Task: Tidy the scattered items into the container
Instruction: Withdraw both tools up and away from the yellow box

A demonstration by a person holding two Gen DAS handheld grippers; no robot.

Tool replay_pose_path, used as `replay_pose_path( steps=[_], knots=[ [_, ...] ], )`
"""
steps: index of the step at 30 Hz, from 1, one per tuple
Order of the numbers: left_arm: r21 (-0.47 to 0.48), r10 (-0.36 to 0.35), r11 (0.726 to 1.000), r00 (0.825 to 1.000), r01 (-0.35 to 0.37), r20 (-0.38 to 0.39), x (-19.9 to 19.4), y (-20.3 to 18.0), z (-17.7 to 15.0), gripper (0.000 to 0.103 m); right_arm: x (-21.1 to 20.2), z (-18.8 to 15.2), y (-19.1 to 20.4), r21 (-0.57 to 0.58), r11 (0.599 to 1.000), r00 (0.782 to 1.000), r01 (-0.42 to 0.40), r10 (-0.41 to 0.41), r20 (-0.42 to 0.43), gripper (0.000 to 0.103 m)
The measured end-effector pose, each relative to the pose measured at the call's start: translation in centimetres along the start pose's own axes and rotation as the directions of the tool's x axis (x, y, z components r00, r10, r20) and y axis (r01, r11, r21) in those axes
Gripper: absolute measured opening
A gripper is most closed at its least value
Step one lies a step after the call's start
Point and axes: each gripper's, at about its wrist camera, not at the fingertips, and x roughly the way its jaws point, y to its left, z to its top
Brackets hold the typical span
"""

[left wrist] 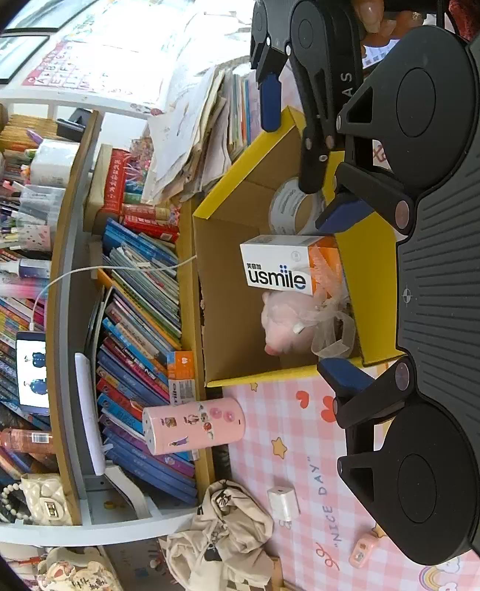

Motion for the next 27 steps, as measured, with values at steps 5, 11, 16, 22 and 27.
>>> replay_pose_path(
  steps=[5, 11, 16, 22, 27],
  knots=[
    [-0.013, -0.03, 0.999, 0.999, 0.031, 0.016, -1.3, 1.1, -0.8, 0.077, -1.2, -0.8, 1.8, -0.011, 0.999, 0.999, 0.031, -0.031, -0.012, 0.089],
    [-0.019, -0.07, 0.997, 0.997, 0.071, 0.016, -3.2, 2.6, -2.1, 0.078, -2.8, -1.5, 4.5, -0.013, 0.997, 0.997, 0.071, -0.072, -0.013, 0.09],
    [-0.031, -0.074, 0.997, 0.997, 0.074, 0.007, -4.9, 4.5, -3.4, 0.078, -3.5, -2.4, 7.3, -0.005, 0.996, 0.995, 0.088, -0.088, -0.044, 0.09],
    [-0.044, -0.071, 0.997, 0.997, 0.069, -0.03, -6.7, 6.9, -5.0, 0.078, -4.0, -3.7, 10.4, 0.015, 0.995, 0.992, 0.102, -0.101, -0.073, 0.09],
    [-0.032, -0.073, 0.997, 0.996, 0.072, -0.044, -8.0, 8.3, -6.0, 0.079, -4.5, -4.5, 12.3, 0.044, 0.992, 0.99, 0.12, -0.116, -0.084, 0.092]
  ],
)
